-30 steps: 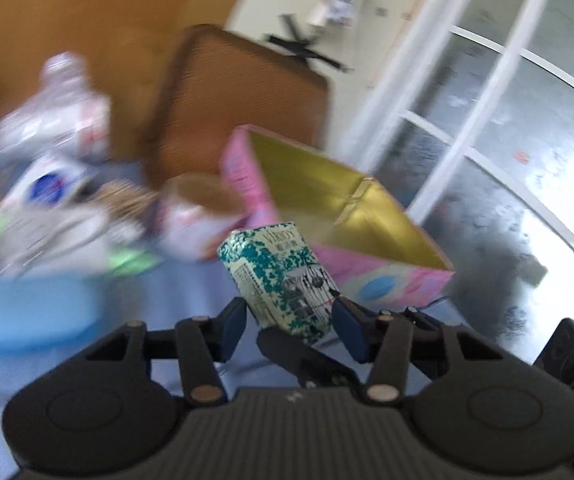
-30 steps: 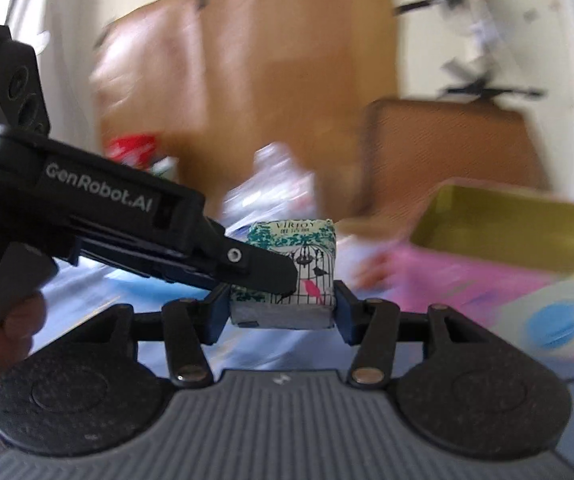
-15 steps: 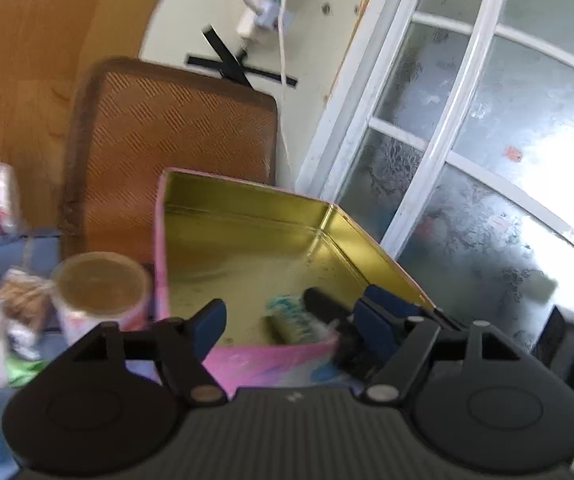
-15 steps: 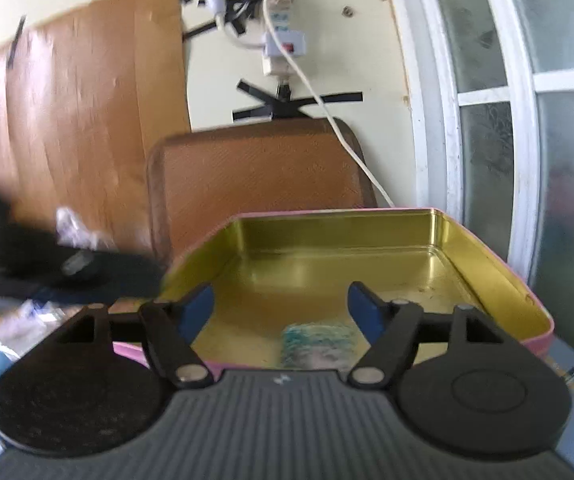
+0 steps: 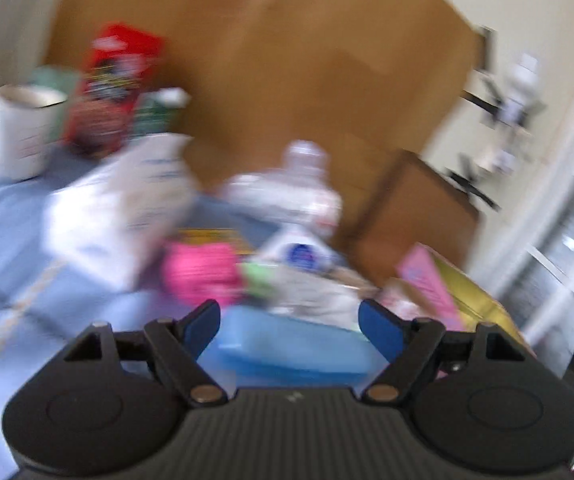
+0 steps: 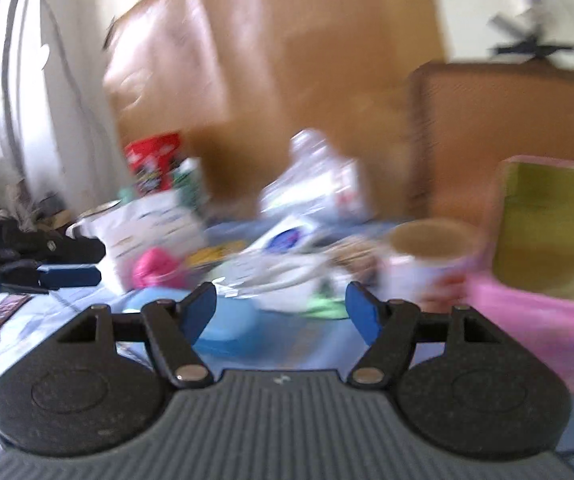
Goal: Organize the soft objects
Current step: 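Move the right gripper to the blue glasses case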
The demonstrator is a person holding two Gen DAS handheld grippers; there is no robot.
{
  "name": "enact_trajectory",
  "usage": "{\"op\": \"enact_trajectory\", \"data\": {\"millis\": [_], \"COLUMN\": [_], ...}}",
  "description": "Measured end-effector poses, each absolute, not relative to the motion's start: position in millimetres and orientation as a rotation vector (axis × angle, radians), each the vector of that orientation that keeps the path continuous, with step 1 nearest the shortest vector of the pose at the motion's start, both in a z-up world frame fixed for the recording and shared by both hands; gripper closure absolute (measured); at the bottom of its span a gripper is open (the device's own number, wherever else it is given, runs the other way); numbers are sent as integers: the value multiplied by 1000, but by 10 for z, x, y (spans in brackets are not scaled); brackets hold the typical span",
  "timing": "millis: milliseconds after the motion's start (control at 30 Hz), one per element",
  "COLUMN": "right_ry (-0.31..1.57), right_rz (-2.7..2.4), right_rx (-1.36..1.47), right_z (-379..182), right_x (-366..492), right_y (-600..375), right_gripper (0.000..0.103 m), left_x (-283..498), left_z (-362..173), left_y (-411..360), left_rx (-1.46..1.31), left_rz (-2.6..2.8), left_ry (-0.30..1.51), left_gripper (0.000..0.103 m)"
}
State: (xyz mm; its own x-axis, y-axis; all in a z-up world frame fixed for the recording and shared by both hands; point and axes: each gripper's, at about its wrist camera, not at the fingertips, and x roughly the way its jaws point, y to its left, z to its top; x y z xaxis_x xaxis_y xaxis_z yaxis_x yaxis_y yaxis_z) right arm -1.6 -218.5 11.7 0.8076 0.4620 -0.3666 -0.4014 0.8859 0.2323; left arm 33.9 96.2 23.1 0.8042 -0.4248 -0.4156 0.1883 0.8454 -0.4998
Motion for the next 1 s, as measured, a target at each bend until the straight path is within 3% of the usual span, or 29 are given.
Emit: {"op": "enact_trajectory", "data": {"millis": [167,333,400,467,1000], "right_ry": [542,632,651,657,577], "right_rz": [477,472,486,508,458], "right_rx": [235,298,324,326,241], "right_z": [8,-134,-164,-148,-184], "right_x": [414,497,457,394,-661], "right_y": [-1939,-1903,-1939,-1944,-2267], "right_gripper": [30,37,38,42,40], "left_x": [450,721,741,739,376], "left_z": [57,-102,-190,-227,-242], "left_y": [1137,974,886,790,216], "left_rx": [-510,-521,-529,-525,-418], "left_rz": [-311,-343,-374,-413,-567], "left_ry": [584,645,678,691,719], "left_gripper": [25,25,30,31,26]}}
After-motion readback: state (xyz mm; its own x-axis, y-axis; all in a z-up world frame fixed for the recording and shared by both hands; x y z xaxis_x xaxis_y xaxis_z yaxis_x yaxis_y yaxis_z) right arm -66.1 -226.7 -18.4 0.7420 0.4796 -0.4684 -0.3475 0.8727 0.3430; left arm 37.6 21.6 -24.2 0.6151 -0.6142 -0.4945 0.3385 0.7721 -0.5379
